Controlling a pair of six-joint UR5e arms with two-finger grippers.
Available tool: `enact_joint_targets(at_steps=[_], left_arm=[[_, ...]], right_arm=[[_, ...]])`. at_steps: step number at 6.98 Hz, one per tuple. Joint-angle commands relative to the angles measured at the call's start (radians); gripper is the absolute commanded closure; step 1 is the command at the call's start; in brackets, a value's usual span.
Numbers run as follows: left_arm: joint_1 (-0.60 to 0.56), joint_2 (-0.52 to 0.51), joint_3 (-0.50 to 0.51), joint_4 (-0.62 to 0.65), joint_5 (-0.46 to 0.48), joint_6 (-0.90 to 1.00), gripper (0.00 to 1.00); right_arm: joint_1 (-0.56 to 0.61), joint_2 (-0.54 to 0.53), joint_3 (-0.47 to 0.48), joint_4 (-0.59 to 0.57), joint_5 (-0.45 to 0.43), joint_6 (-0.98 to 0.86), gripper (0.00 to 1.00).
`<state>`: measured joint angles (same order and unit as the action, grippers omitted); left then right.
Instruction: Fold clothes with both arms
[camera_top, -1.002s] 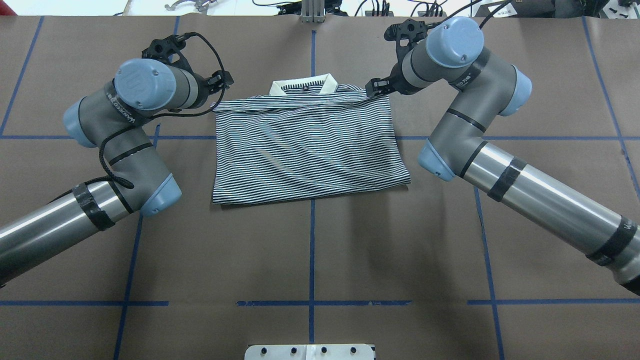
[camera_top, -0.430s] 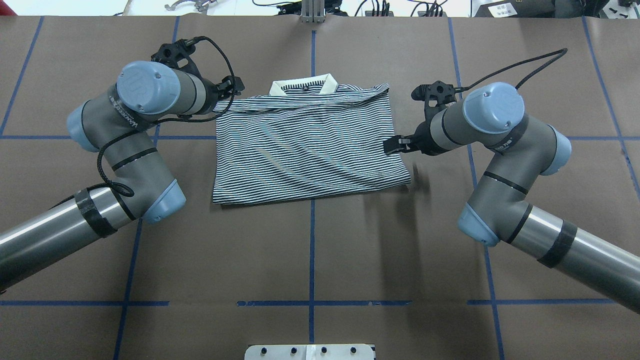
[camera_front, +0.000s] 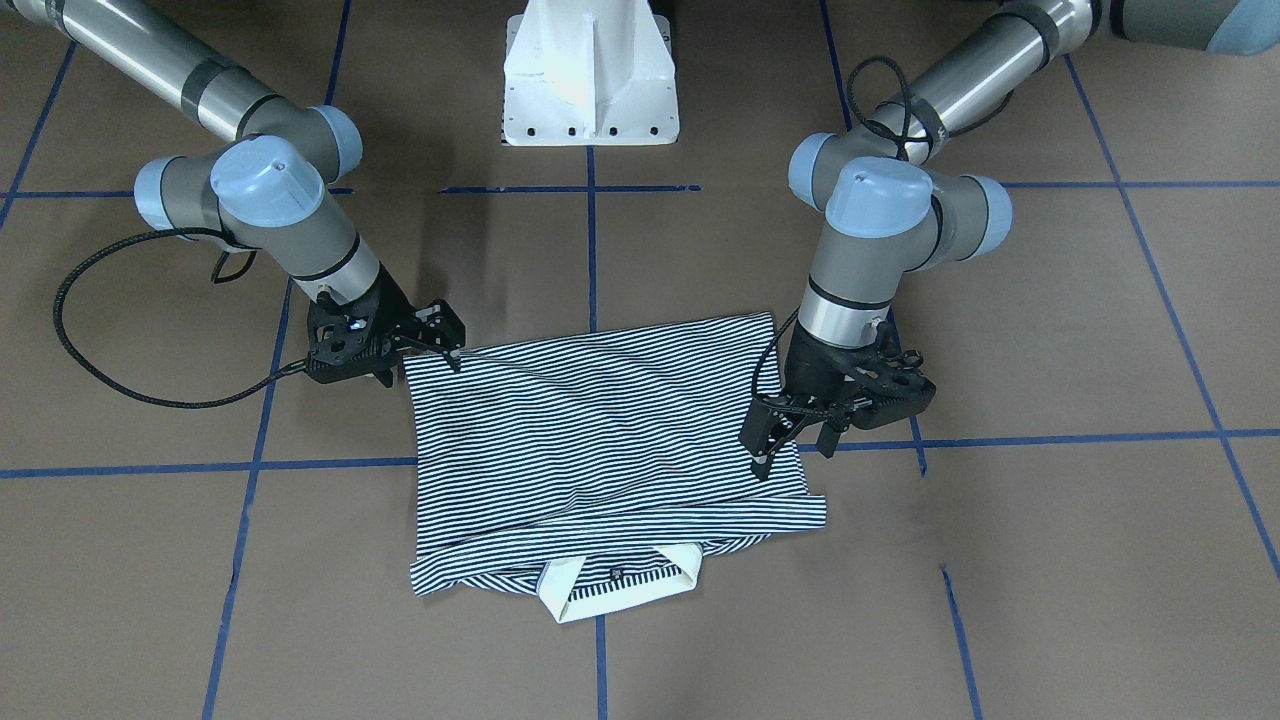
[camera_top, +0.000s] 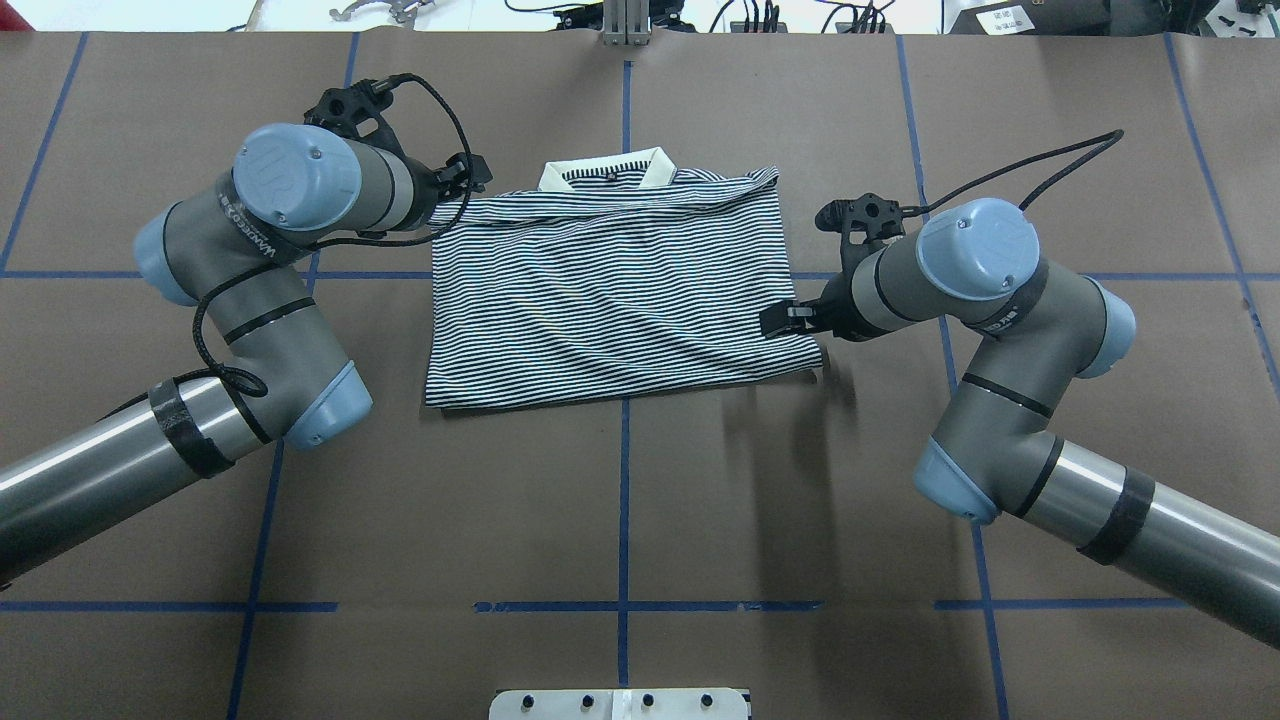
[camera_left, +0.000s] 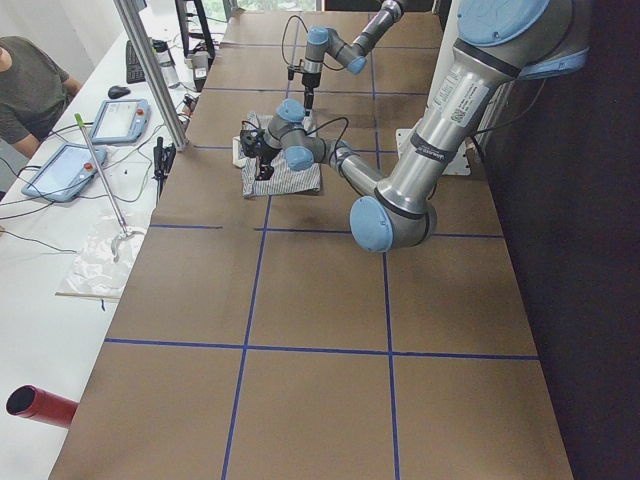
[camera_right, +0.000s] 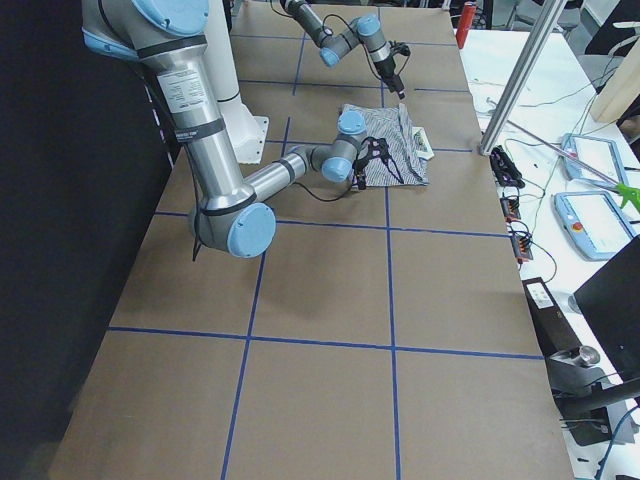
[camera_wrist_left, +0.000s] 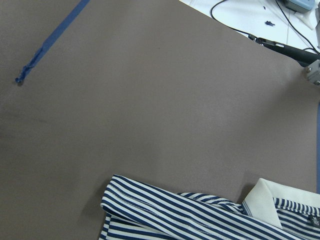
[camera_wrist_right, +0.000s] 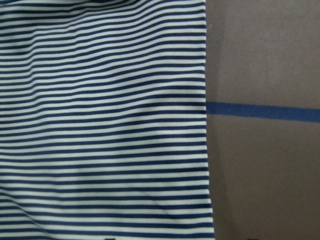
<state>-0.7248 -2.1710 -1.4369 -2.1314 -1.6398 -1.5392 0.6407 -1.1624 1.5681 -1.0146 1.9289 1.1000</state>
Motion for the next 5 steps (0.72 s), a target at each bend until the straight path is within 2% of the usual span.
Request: enact_joint_targets(at_steps=[1, 2, 5], left_arm=[[0.001, 0.002, 0.0, -0.001, 0.0, -0.001, 0.01], [0.001, 0.005, 0.0, -0.001, 0.0, -0.001, 0.01], [0.007, 0.005, 0.003, -0.001, 0.002, 0.001, 0.01]], right_arm=[[-0.004, -0.002, 0.0, -0.004, 0.001, -0.009, 0.69], [-0.004, -0.009, 0.0, -0.007, 0.002, -0.012, 0.97], [0.005, -0.026, 0.03, -0.024, -0.005, -0.012, 1.0]])
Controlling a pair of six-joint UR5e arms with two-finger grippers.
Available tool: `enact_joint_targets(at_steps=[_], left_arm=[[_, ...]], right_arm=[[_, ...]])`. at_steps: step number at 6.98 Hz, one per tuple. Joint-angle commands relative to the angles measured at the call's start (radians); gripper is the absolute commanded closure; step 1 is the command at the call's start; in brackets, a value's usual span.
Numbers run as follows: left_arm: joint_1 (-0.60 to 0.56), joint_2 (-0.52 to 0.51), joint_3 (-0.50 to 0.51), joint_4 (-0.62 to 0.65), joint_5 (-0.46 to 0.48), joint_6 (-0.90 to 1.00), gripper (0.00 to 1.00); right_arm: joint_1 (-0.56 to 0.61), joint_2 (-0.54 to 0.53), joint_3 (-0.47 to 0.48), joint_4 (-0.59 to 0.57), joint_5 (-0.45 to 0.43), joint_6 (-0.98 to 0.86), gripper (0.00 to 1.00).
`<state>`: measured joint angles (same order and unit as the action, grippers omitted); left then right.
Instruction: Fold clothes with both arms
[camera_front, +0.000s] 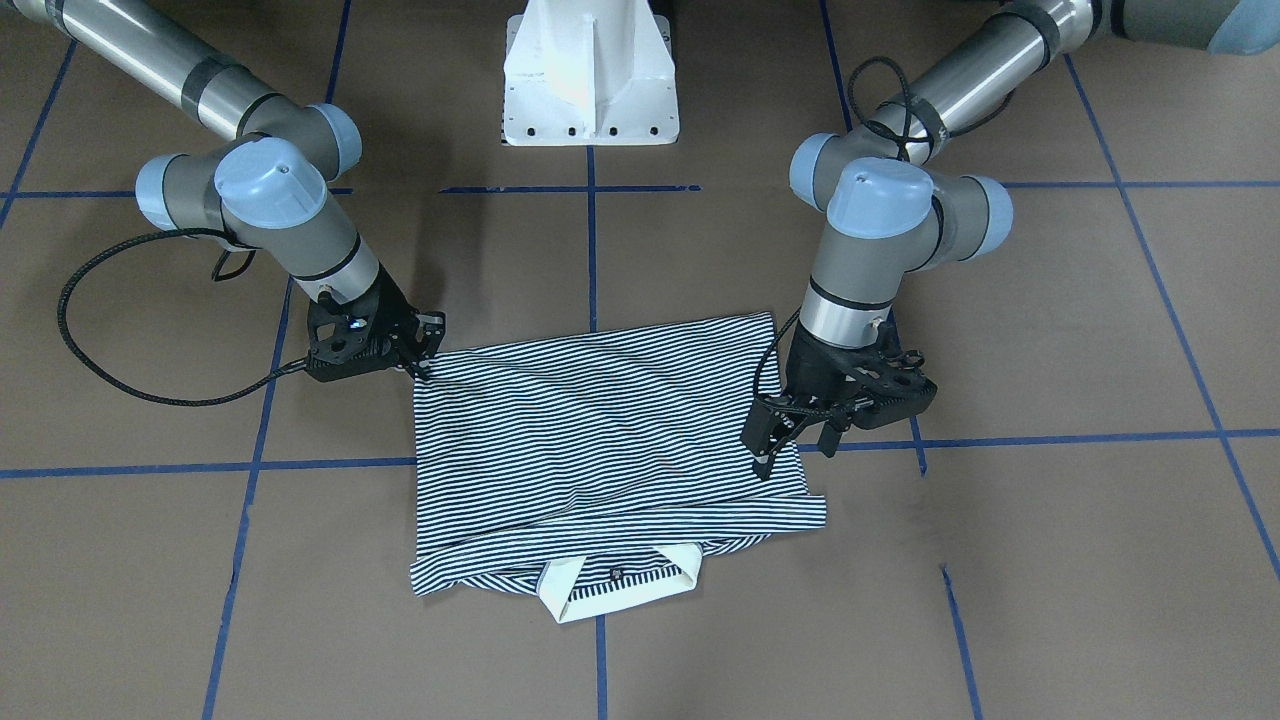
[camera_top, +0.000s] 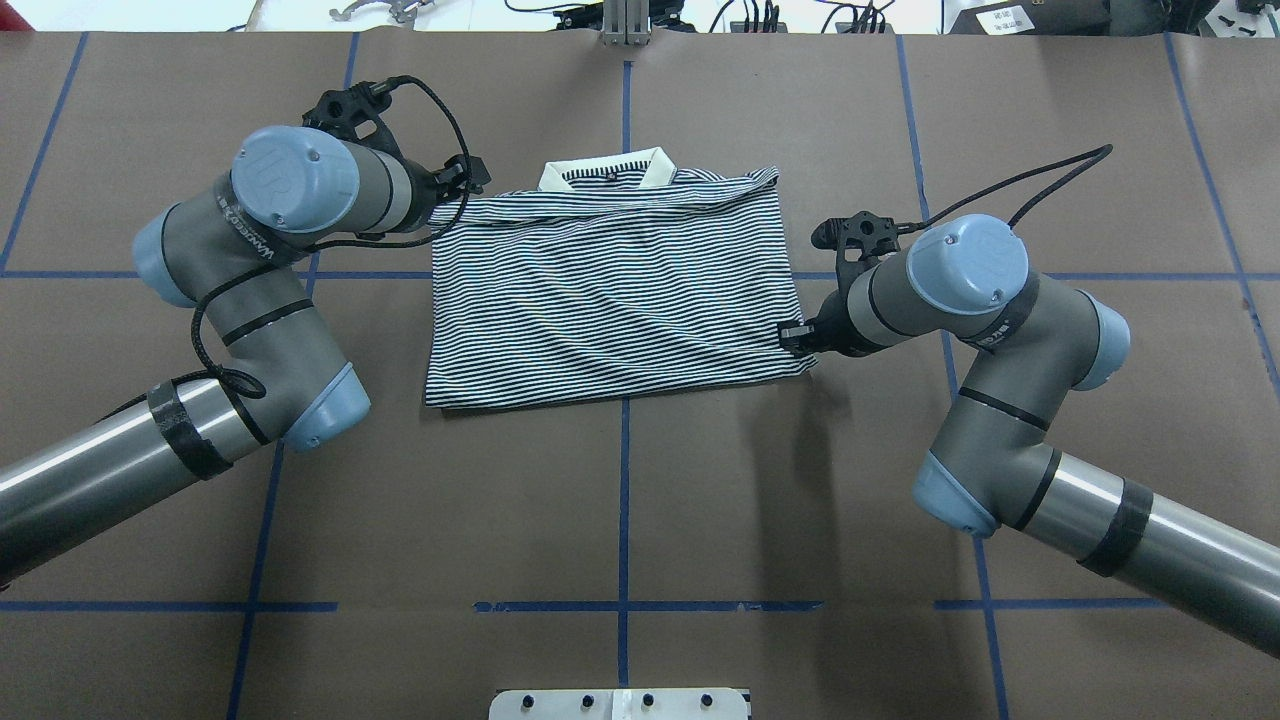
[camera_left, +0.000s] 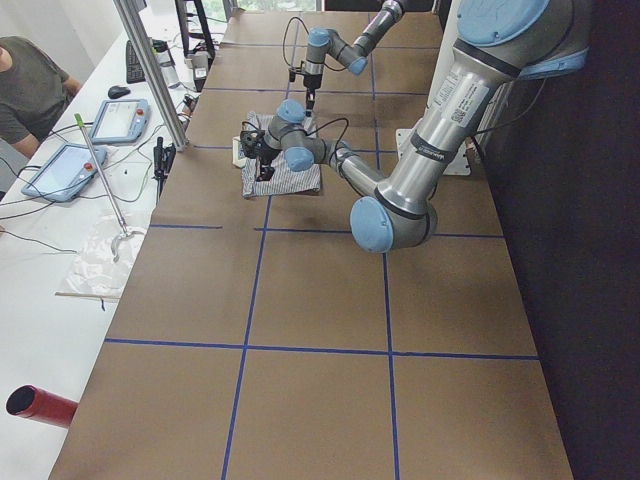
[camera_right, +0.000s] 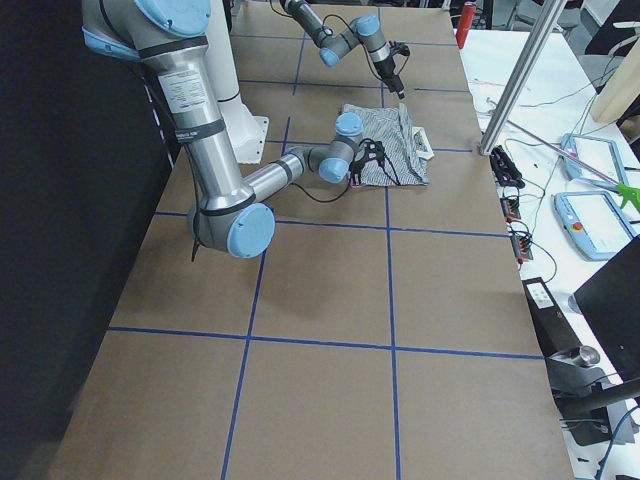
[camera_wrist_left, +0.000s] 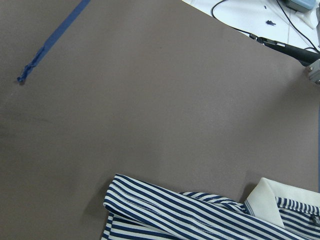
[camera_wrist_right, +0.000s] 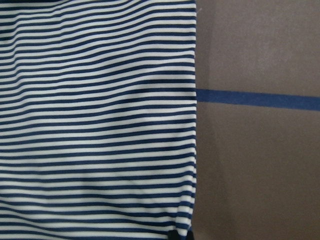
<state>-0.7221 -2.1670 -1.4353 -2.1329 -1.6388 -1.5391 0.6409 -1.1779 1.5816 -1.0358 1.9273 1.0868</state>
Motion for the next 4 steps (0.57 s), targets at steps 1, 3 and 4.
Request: enact_joint_targets(at_steps=[1, 3, 4], left_arm=[[0.006, -0.001, -0.002, 0.002, 0.002, 0.001, 0.01], [0.006, -0.001, -0.004, 0.004, 0.004, 0.002, 0.01], [0.006, -0.001, -0.007, 0.004, 0.005, 0.002, 0.01]], right_arm=[[-0.004, -0.064, 0.076, -0.003, -0.007, 0.001, 1.0], [-0.103, -0.266, 0.269, -0.003, -0.025, 0.019, 1.0], [-0.165, -0.378, 0.387, -0.001, -0.022, 0.051, 1.0]])
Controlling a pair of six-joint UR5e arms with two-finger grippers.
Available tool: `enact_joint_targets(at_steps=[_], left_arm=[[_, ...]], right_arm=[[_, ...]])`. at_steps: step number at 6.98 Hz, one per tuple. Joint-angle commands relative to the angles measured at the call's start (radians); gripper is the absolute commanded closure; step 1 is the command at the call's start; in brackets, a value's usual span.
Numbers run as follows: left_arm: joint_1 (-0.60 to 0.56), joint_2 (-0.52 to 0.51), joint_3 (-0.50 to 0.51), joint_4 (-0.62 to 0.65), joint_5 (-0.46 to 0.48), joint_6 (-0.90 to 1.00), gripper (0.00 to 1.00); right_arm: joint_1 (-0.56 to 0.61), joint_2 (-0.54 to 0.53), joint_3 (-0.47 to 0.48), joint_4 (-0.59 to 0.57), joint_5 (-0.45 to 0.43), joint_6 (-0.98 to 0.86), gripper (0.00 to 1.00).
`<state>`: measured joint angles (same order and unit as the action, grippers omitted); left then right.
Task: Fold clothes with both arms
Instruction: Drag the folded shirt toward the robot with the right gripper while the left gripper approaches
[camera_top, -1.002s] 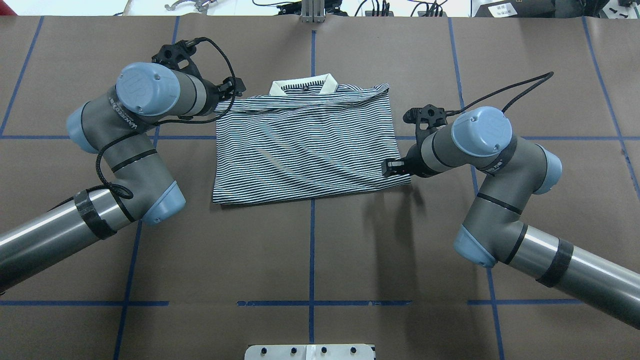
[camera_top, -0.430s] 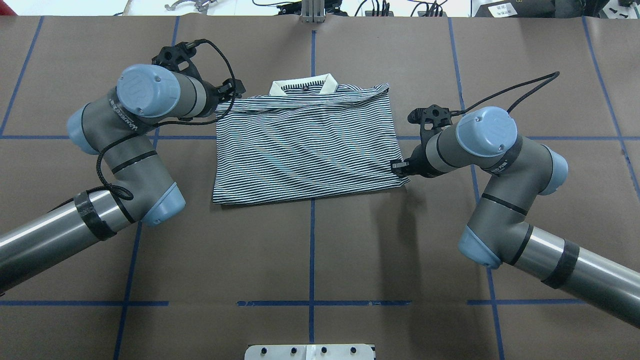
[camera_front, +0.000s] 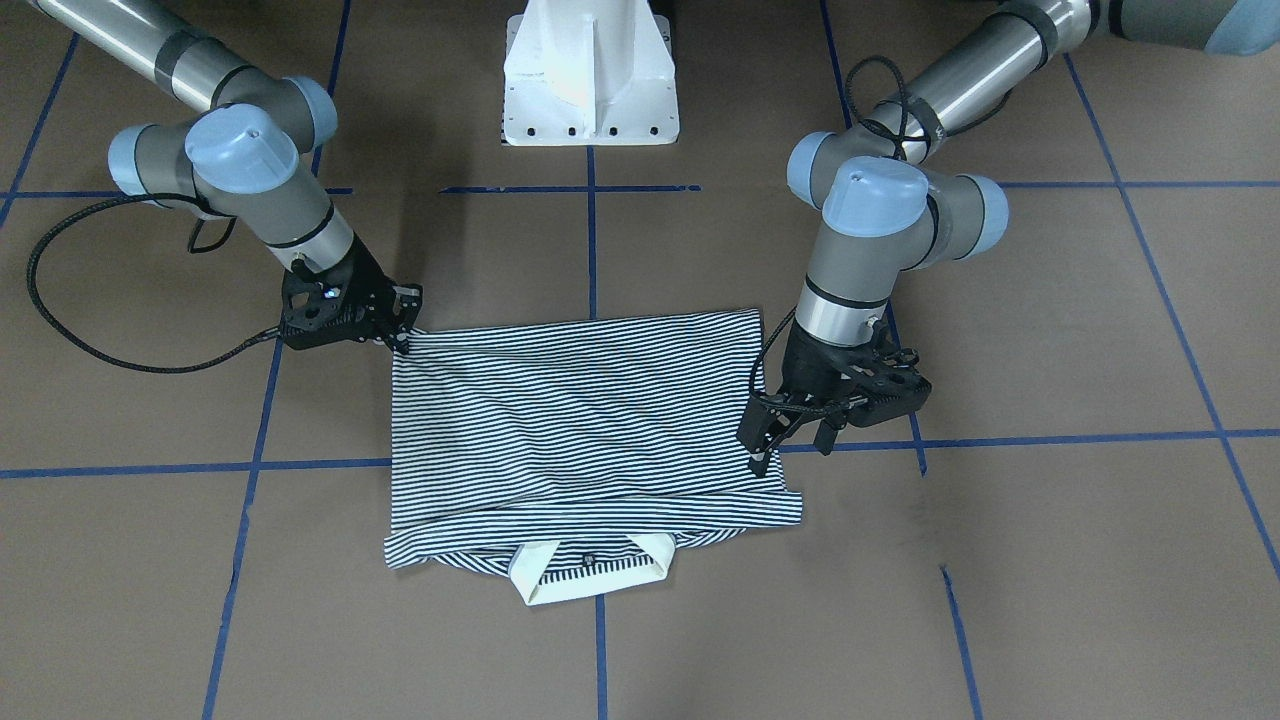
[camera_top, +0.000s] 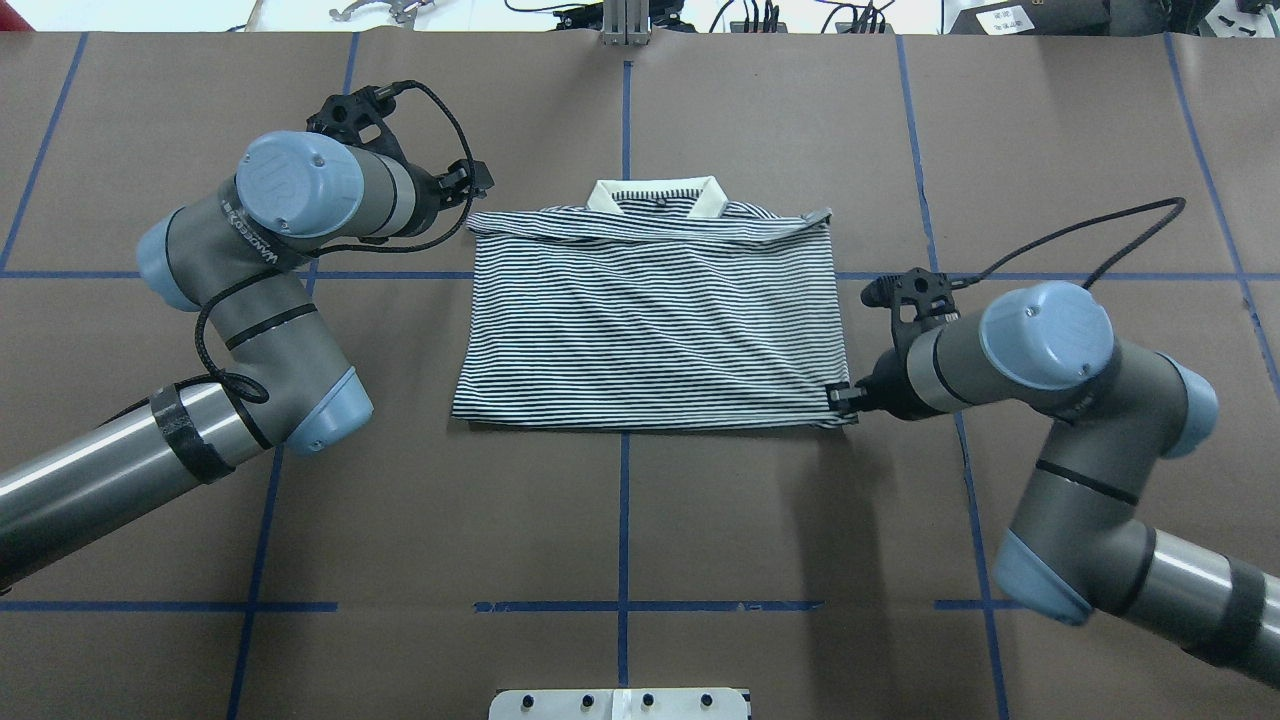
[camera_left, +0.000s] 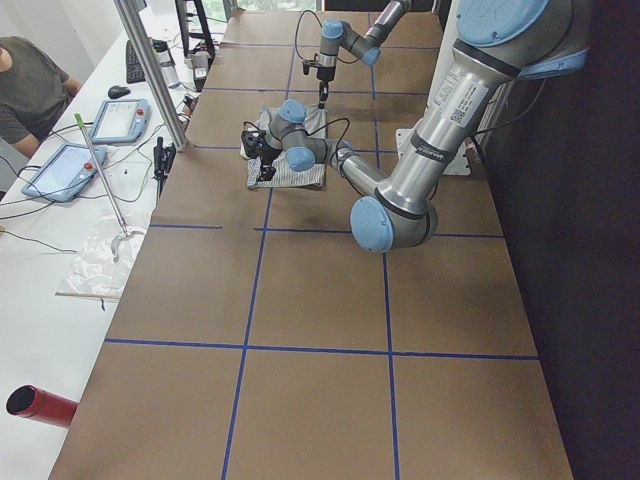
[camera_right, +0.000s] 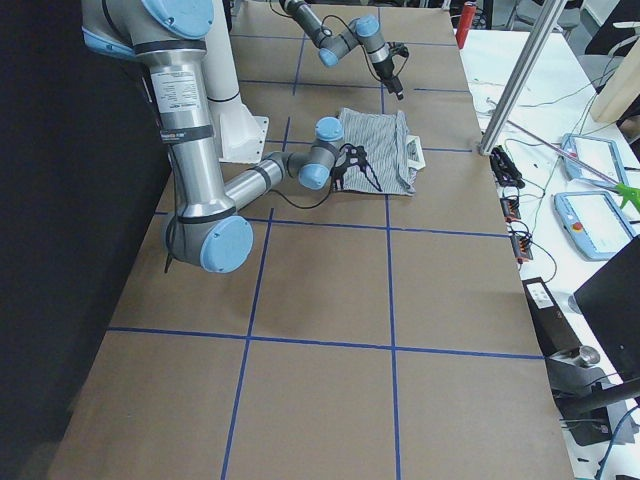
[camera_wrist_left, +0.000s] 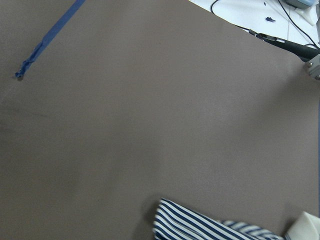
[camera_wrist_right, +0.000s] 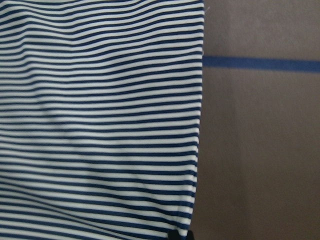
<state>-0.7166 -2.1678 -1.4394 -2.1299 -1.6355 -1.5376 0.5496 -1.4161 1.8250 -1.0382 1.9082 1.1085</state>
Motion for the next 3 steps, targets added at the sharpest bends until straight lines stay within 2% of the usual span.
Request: enact_joint_targets(at_steps=[1, 2, 3], left_arm=[[0.0, -0.001, -0.009, 0.002, 0.003, 0.001, 0.01], [0.0, 0.0, -0.016, 0.004, 0.003, 0.001, 0.01], [0.002, 0.0, -0.018, 0.004, 0.003, 0.001, 0.01]], right_arm=[[-0.162, -0.218, 0.237, 0.001, 0.002, 0.118, 1.0], [-0.268, -0.246, 0.287, 0.001, 0.002, 0.223, 1.0], [-0.368, -0.248, 0.295, 0.003, 0.003, 0.29, 1.0]])
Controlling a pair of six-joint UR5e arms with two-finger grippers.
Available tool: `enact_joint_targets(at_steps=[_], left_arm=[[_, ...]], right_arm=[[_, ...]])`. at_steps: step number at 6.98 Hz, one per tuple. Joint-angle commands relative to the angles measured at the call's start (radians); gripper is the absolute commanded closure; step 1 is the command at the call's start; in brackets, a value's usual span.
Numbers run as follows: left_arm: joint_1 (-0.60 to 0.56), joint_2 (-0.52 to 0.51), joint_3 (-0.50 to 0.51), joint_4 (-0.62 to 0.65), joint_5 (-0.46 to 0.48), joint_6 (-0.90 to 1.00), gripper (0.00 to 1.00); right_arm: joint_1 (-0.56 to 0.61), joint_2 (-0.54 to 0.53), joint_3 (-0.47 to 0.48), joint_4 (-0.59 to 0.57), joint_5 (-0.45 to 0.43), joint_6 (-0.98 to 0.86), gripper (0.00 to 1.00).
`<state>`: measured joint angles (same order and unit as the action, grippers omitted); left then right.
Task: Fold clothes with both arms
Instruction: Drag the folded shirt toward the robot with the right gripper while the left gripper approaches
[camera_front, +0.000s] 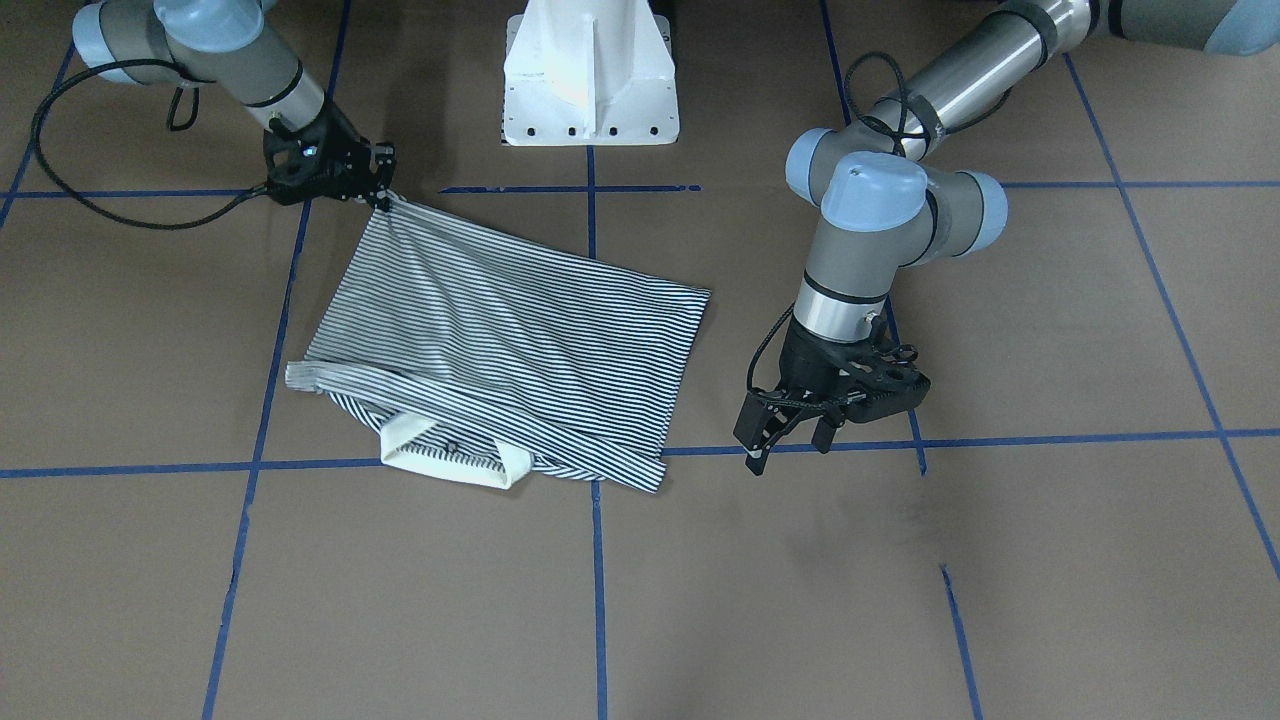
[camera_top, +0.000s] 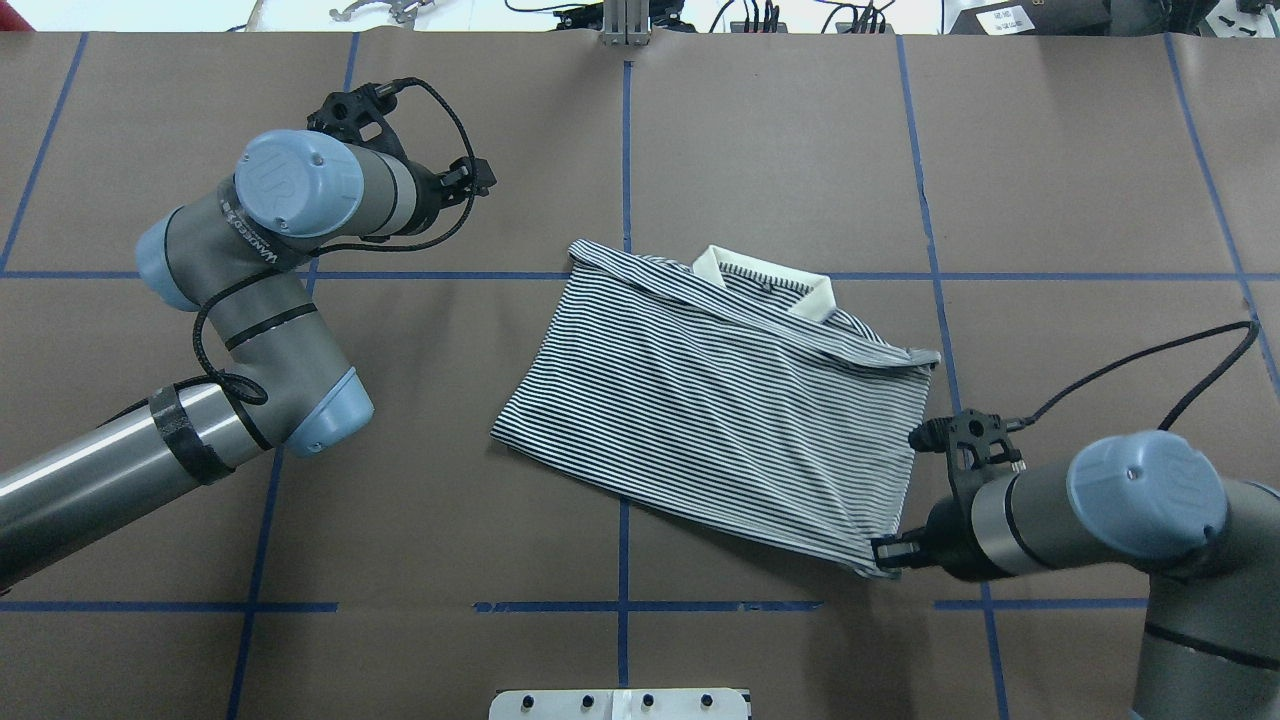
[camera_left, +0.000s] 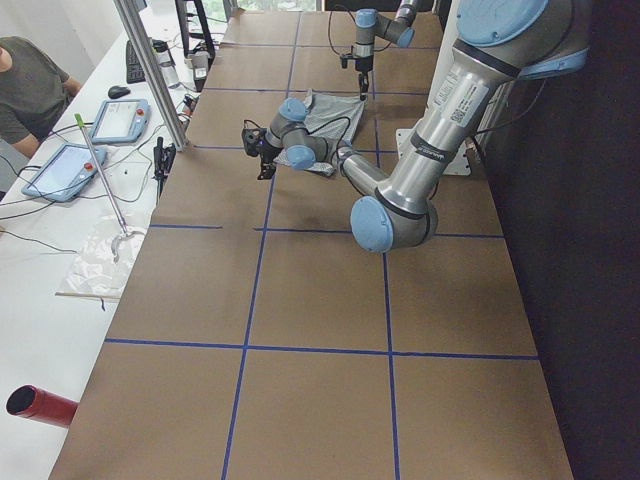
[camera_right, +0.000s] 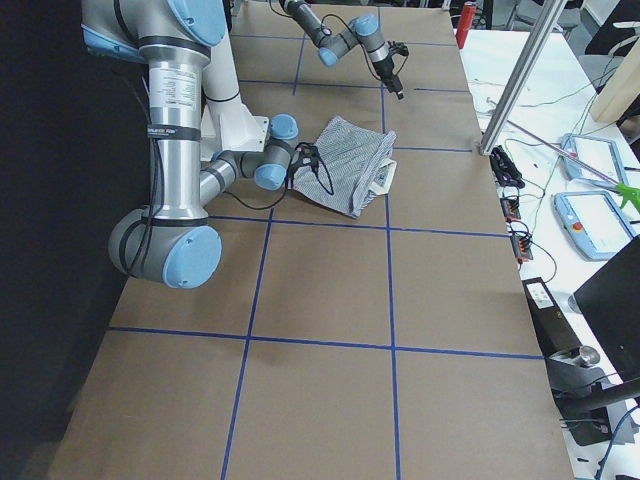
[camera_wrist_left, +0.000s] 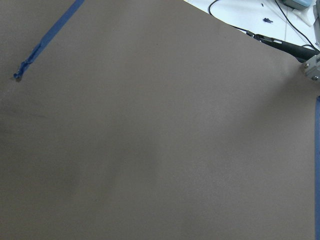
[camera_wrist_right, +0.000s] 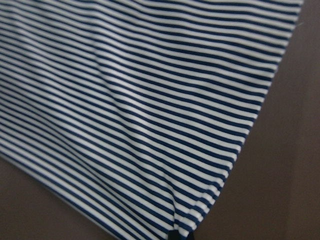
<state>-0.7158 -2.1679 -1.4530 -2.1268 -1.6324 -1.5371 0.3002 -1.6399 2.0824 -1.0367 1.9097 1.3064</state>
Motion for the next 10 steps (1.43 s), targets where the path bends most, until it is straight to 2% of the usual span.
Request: enact_joint_targets(at_steps=[1, 2, 3, 4, 6, 7, 8, 10], left_arm=[[0.001, 0.0, -0.009, 0.001, -0.001, 0.0, 0.01], [0.003, 0.0, -0.027, 0.002, -0.007, 0.002, 0.01], [0.003, 0.005, -0.055, 0.011, -0.054, 0.0, 0.01], [0.021, 0.01, -0.126, 0.113, -0.131, -0.003, 0.0], [0.183, 0.1, -0.388, 0.351, -0.136, -0.136, 0.0], [0.273, 0.094, -0.415, 0.439, -0.127, -0.223, 0.0], [0.399, 0.089, -0.393, 0.442, -0.048, -0.307, 0.01], [0.408, 0.028, -0.273, 0.432, -0.004, -0.322, 0.03]], right_arm=[[-0.168, -0.032, 0.042, 0.001, 0.011, 0.094, 1.0], [-0.165, -0.034, 0.051, 0.01, 0.055, 0.097, 0.01], [-0.126, -0.028, 0.073, 0.012, 0.052, 0.097, 0.0], [-0.03, 0.012, 0.073, 0.012, 0.036, 0.097, 0.0], [0.127, 0.09, 0.061, 0.012, 0.026, 0.08, 0.0], [0.178, 0.095, 0.053, 0.012, 0.022, 0.068, 0.0], [0.216, 0.097, 0.044, 0.01, 0.022, 0.068, 0.0], [0.229, 0.132, 0.022, 0.009, 0.012, 0.068, 0.0]])
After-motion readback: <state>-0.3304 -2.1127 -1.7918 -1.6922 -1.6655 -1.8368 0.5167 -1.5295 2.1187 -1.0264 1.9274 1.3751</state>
